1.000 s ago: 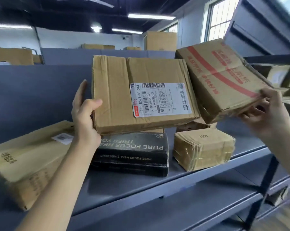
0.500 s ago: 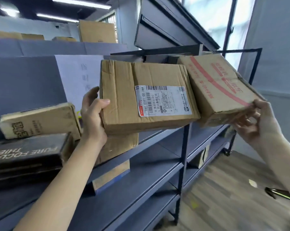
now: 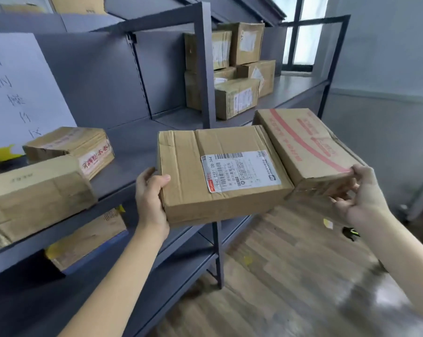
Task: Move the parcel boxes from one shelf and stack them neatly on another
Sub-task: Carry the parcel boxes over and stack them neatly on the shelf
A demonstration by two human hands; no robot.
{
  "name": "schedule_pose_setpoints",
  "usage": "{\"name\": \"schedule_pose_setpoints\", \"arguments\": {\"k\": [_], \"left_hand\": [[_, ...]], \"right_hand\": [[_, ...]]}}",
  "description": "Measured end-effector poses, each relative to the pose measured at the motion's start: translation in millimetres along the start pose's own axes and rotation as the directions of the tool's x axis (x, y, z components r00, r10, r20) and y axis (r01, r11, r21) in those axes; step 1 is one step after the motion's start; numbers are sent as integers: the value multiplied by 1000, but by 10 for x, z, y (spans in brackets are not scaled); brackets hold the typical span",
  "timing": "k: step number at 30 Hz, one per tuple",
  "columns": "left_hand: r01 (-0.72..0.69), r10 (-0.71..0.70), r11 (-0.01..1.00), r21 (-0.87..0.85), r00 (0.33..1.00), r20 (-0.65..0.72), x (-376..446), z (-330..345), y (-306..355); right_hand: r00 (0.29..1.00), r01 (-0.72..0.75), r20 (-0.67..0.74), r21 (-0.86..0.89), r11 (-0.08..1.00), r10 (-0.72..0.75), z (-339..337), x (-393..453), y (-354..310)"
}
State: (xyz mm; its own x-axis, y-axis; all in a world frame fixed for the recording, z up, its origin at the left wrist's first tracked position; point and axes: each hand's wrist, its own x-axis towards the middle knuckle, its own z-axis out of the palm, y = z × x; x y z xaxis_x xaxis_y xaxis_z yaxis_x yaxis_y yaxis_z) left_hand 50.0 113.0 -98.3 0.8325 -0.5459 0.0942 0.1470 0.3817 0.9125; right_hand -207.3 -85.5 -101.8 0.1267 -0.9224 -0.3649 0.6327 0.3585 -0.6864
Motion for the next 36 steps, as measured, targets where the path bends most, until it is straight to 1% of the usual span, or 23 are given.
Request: {"name": "schedule_pose_setpoints", "arguments": {"k": [3,7,9,11,13,16,20,24,27,29,32,36], "left_hand": [[76,-76,997,19,997,2,32,261,-230],[119,-126,990,78,988,88,161,752,-488],[155,-161,986,64,981,111,274,993,-627],[190,-193,981,34,974,121,439,1245,-766],[223,-220,975,-7,965,140,618,1498,-914],[232,-221,972,-43,959,177,920,1853,-1164],[249,-225,963,-99,953,204,1409,2411,-1436],[284,-252,947,-152,947,200,1852,2932,-1597],[341,-306,924,-173,931,200,2071,3199,-1760],[324,-294,930,-171,938,182,2182,3336,-1864],[246,-225,960,-134,962,152,2331,3589,-1996],[158,-148,978,-137,985,84,2497,3990,-2153]], "right_hand": [[999,-1,-50,18,1000,2,-193,215,-110],[992,26,-127,32,999,-21,-434,495,-340],[986,42,-162,51,998,-33,-534,686,-461],[984,64,-168,59,996,-54,-567,917,-619],[983,86,-164,36,996,-79,-548,1184,-804],[979,117,-170,7,993,-114,-498,1622,-1030],[973,148,-175,-33,988,-151,-256,2226,-1382],[968,184,-169,-14,983,-184,18,2801,-1688],[960,206,-200,22,978,-198,107,3166,-1796],[965,185,-193,27,982,-177,162,3409,-1860],[974,161,-170,61,985,-148,258,3851,-2006],[990,121,-82,47,992,-117,453,4532,-2225]]}}
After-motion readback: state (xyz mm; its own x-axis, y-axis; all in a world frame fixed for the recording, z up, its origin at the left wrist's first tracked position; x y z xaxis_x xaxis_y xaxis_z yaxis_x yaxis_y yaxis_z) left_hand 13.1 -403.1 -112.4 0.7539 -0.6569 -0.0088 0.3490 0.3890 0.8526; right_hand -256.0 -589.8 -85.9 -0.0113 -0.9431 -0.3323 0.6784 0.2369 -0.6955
